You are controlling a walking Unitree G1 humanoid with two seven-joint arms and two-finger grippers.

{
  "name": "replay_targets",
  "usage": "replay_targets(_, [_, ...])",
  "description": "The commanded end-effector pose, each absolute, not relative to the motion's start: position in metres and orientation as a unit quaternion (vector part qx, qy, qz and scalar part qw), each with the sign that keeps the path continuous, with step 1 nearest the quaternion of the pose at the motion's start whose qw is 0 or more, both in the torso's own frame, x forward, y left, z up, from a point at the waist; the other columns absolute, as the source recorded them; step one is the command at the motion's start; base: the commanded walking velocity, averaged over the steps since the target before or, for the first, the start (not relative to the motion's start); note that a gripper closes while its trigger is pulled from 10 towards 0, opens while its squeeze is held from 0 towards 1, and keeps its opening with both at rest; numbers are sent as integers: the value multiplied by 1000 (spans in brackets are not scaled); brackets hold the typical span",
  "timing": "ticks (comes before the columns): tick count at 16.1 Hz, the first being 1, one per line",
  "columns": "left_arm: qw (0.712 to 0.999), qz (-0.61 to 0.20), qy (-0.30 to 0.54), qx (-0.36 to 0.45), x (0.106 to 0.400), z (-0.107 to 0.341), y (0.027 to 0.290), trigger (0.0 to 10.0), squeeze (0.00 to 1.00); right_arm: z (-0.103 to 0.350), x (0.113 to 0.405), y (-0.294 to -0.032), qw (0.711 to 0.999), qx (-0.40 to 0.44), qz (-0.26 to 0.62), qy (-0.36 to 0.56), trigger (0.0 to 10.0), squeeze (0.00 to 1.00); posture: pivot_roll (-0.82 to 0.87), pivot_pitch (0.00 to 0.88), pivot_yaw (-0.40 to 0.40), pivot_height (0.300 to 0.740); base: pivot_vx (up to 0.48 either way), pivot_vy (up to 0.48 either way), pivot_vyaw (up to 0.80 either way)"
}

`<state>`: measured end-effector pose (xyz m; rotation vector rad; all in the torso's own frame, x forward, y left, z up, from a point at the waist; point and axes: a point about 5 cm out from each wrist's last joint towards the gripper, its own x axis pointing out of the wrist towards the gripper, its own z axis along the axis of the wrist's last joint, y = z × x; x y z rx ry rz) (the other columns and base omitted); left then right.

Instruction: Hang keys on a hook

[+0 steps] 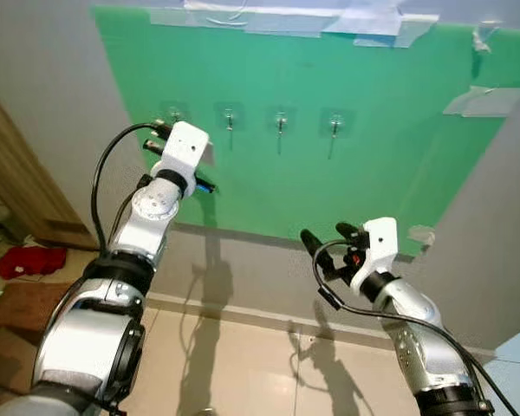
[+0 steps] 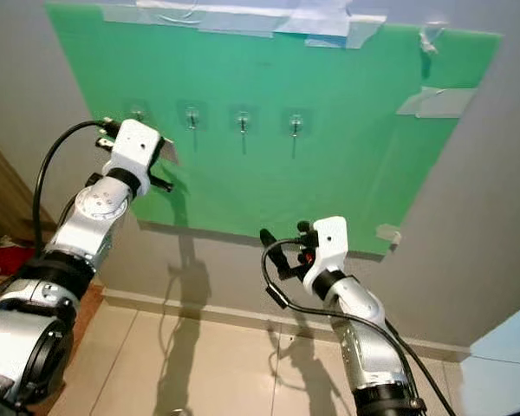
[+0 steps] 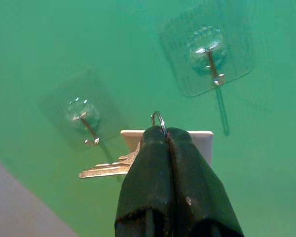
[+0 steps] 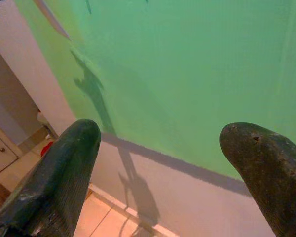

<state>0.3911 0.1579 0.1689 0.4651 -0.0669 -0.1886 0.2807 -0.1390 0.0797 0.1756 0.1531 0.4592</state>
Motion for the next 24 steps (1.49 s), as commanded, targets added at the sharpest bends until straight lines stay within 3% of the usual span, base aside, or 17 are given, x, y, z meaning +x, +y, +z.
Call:
replay_targets(1, [962, -103, -50, 248, 394, 177, 150, 0, 0, 86, 282, -135, 967, 88, 229, 68, 10000, 0, -34, 0, 97, 740, 0, 0, 0])
replay_targets(24, [919, -102, -58, 377, 398, 170, 135, 0, 0, 83, 274, -134, 967, 95, 223, 79, 10000, 0, -51, 0, 97, 740, 0, 0, 0])
